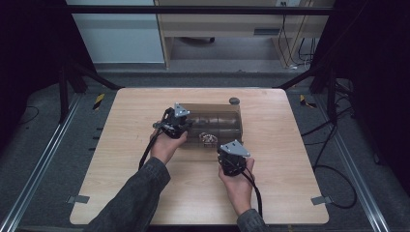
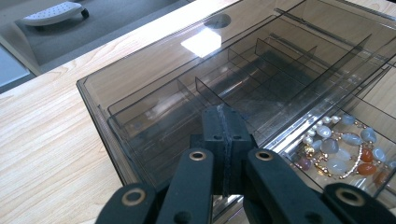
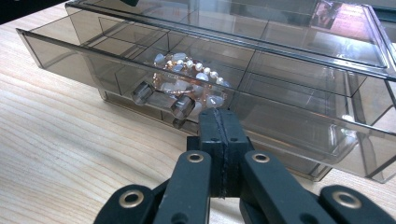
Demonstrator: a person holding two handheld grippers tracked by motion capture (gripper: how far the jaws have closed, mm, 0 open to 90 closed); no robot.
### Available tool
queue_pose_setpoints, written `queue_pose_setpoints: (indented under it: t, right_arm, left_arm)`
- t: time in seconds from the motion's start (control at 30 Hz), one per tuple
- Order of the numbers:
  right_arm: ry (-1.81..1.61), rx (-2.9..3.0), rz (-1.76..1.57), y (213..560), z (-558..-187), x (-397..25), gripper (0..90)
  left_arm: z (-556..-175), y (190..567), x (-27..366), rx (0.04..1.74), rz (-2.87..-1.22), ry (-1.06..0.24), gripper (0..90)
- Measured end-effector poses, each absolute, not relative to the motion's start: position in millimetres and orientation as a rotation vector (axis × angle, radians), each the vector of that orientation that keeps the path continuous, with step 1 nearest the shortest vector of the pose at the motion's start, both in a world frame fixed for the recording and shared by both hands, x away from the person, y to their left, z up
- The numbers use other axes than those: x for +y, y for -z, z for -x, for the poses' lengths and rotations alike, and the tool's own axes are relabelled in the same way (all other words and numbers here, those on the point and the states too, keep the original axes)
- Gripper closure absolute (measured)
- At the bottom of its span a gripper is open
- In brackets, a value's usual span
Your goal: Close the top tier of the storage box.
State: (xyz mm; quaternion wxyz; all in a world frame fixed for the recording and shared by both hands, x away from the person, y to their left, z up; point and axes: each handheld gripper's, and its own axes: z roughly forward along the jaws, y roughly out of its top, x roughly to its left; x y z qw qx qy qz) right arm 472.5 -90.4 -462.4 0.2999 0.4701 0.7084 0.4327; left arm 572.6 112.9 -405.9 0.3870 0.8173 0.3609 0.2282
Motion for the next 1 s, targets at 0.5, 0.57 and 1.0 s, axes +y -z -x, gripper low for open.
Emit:
queue_pose_setpoints:
  t: [0.5,0.57,1.0]
  right_arm:
    - [-1.17,1.87,-1.261,458,-478,-91,90.0]
    - [-1.176,1.87,-1.272,457,-478,-91,90.0]
    - [-1.162,1.864,-1.277,455,-486,-93,90.0]
  left_arm:
    - [-572,406,113,0.916,-2.081,-0.585,90.0]
    - [-573,406,113,0.922,-2.077,-0.581,90.0]
    - [-573,406,113,0.919,-2.078,-0.582,90.0]
